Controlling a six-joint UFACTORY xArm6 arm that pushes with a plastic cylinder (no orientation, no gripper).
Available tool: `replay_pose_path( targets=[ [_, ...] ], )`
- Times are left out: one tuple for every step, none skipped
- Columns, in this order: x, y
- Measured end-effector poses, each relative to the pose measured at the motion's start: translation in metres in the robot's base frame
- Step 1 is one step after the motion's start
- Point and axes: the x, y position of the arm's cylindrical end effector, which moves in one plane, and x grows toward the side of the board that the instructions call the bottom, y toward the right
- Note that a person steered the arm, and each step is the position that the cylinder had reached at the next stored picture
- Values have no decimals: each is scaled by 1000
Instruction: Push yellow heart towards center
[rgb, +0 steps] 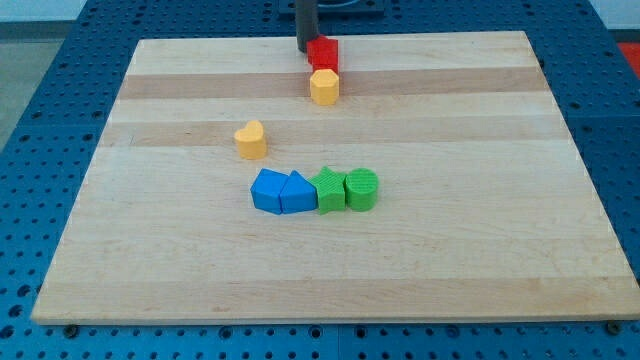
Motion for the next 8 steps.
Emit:
replay_pose_path(
  targets=[
    [-1,8],
    [-1,12],
    [-4,2],
    [-4,-35],
    [9,-89],
    [46,-136],
    [100,-163],
    [156,-169]
  ],
)
